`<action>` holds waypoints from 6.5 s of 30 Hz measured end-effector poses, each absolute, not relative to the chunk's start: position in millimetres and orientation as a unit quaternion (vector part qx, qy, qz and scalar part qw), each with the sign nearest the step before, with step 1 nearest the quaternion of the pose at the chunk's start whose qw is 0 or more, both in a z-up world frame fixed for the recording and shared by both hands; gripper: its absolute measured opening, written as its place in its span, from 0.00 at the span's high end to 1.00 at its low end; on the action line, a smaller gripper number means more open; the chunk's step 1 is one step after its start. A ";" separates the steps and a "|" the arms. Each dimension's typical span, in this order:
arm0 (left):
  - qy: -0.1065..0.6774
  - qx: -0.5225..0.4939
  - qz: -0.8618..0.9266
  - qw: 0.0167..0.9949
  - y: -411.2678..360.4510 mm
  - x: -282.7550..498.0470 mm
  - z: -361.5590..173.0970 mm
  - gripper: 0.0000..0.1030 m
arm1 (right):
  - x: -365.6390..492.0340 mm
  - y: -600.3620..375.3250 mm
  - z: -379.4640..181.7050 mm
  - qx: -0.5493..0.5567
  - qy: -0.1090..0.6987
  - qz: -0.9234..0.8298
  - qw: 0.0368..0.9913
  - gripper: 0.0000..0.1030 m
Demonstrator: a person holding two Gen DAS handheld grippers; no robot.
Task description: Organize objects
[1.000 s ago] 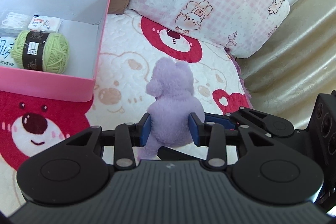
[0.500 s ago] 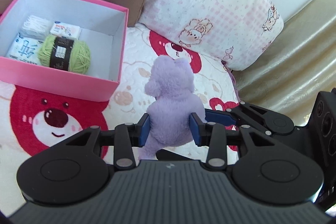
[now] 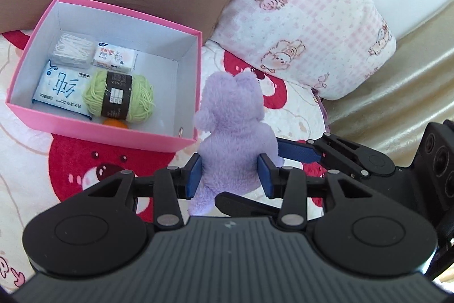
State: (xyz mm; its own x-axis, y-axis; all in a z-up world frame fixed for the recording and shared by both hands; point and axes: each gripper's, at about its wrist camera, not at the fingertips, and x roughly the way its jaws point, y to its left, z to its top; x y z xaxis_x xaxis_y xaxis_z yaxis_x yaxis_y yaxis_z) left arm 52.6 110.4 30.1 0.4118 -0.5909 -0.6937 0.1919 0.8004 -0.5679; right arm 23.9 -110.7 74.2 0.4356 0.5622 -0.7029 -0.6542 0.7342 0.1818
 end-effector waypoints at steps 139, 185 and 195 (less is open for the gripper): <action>0.459 -0.050 -0.121 0.879 83.2 -11.6 22.9 0.44 | -35.6 -169.6 56.3 -0.061 0.346 0.226 0.908 0.37; 0.467 -0.006 -0.023 0.884 63.7 -27.8 -18.9 0.01 | -21.9 -187.0 9.7 -0.050 0.418 0.070 0.904 0.12; 0.476 0.001 -0.018 0.879 61.8 -26.5 -17.7 0.00 | -23.3 -186.1 10.1 -0.052 0.427 0.068 0.900 0.12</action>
